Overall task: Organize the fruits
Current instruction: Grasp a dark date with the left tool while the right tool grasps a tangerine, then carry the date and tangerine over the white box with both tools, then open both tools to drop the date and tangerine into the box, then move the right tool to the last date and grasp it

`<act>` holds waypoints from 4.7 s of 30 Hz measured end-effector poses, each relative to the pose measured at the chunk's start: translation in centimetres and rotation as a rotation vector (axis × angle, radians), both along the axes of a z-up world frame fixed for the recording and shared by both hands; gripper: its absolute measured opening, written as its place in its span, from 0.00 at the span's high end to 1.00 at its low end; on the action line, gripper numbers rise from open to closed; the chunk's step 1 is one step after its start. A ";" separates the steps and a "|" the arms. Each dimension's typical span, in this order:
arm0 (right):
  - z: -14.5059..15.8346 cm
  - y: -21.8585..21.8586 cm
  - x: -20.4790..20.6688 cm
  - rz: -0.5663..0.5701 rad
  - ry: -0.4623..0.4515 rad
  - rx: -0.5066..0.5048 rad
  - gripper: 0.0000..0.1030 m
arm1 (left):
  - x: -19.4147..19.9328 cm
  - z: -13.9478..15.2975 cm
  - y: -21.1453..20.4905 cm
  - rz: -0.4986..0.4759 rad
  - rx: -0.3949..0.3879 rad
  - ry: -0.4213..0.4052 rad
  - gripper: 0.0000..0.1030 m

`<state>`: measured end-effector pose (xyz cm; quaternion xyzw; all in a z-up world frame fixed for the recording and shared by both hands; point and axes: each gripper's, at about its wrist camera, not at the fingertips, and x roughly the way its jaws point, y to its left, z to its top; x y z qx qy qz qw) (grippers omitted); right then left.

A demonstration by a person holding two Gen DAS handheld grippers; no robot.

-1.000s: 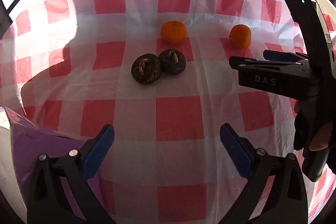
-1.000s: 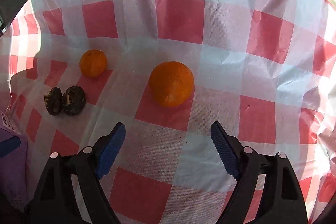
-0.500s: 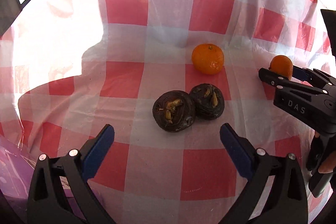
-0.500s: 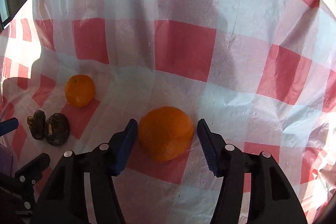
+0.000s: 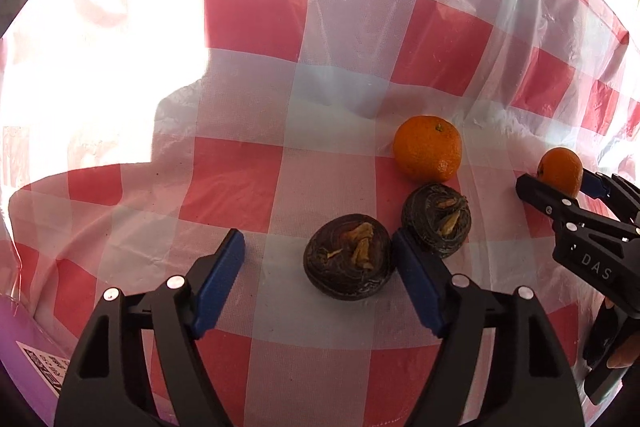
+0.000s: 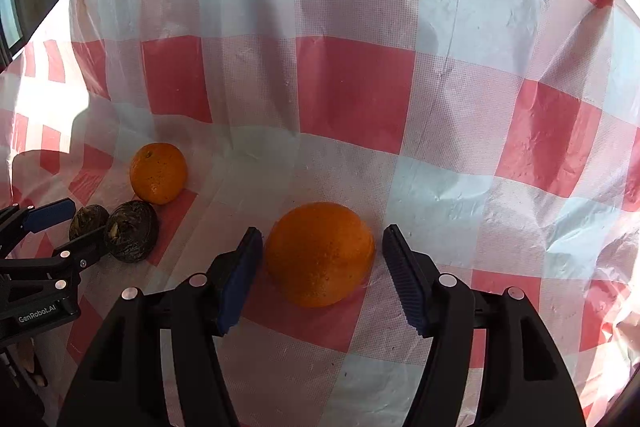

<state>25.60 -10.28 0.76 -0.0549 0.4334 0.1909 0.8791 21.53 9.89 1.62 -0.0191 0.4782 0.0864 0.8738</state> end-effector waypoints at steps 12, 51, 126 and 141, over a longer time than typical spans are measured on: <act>0.0 1.1 0.4 -0.002 -0.002 -0.007 0.39 | -3.5 1.0 -2.2 -0.064 -0.040 0.023 0.59; 13.4 8.1 -30.5 -0.186 0.060 0.139 0.59 | -28.6 16.6 6.2 -0.397 -0.312 -0.169 0.59; 12.2 24.4 -32.2 0.276 0.285 0.076 0.50 | -35.0 11.2 18.8 -0.300 -0.167 -0.008 0.21; 12.2 9.6 -26.3 -0.259 0.247 0.188 0.17 | -31.5 12.8 22.5 0.135 -0.146 -0.050 0.02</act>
